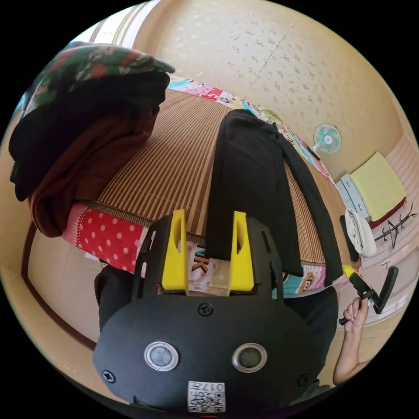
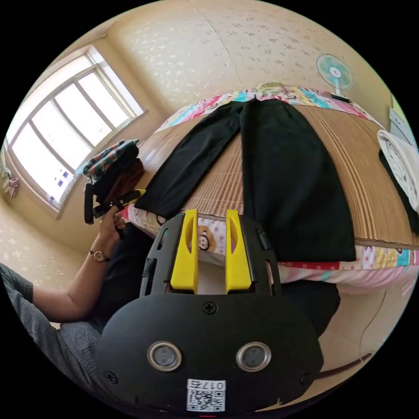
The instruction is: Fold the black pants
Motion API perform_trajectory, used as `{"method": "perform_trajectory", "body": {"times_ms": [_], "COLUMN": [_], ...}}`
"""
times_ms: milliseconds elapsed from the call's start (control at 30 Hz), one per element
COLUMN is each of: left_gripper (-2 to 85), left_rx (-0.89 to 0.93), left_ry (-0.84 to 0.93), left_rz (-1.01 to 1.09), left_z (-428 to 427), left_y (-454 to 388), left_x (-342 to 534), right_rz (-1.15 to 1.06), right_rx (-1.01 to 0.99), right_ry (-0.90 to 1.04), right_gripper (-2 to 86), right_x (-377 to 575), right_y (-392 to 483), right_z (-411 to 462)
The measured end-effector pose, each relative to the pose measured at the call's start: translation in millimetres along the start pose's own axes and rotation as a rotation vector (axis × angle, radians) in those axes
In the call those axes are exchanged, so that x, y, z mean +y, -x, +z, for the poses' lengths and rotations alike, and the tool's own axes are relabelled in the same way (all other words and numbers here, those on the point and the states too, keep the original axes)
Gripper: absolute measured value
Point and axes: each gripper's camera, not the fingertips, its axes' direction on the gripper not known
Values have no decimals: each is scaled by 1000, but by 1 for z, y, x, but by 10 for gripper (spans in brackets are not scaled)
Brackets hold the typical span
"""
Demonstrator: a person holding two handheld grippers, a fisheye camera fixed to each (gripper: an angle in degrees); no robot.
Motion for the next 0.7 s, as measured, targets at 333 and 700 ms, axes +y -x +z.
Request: {"method": "perform_trajectory", "body": {"times_ms": [333, 700], "left_gripper": [29, 0], "left_rx": [22, 419], "left_ry": [162, 143], "left_rz": [267, 53], "left_z": [-38, -121], "left_y": [-34, 63], "left_x": [-16, -41], "right_rz": [24, -29], "right_rx": [-64, -260], "right_ry": [208, 287], "right_gripper": [38, 19], "right_x": [-43, 2], "right_y": [26, 7], "right_z": [103, 41]}}
